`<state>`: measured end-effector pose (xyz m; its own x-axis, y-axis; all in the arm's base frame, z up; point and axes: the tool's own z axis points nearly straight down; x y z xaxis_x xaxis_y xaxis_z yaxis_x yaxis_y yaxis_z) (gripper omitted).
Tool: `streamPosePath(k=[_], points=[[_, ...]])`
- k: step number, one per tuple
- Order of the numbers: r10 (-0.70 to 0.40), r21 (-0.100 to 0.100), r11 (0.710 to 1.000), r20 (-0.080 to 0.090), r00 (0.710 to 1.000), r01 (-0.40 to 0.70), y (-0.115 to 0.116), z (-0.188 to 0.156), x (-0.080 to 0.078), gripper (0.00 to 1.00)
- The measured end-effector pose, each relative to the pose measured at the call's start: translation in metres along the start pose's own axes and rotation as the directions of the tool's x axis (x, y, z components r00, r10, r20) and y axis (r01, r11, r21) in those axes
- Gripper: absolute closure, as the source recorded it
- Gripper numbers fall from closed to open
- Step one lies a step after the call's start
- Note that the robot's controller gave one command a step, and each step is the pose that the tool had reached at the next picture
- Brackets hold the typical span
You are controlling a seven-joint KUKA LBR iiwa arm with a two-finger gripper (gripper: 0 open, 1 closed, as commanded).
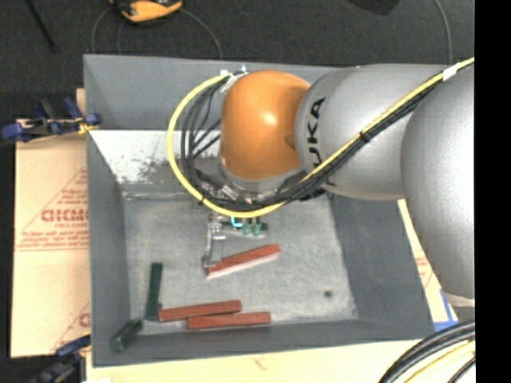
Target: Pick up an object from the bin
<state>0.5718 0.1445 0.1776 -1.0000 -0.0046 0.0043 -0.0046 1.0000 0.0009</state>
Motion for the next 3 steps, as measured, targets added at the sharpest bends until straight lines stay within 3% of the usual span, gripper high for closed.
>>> streamPosePath(k=[1,2,3], points=[[0.003,-0.001,1.0,0.007,1.0,-0.003,-0.001,-0.005,-0.002,0.0],[-0.02,0.0,1.0,0.01,1.0,0.02,-0.05,0.022,0.005,0.0],[0.063,0.001,0.998,0.007,0.998,-0.063,-0.079,0.045,0.001,0.0]])
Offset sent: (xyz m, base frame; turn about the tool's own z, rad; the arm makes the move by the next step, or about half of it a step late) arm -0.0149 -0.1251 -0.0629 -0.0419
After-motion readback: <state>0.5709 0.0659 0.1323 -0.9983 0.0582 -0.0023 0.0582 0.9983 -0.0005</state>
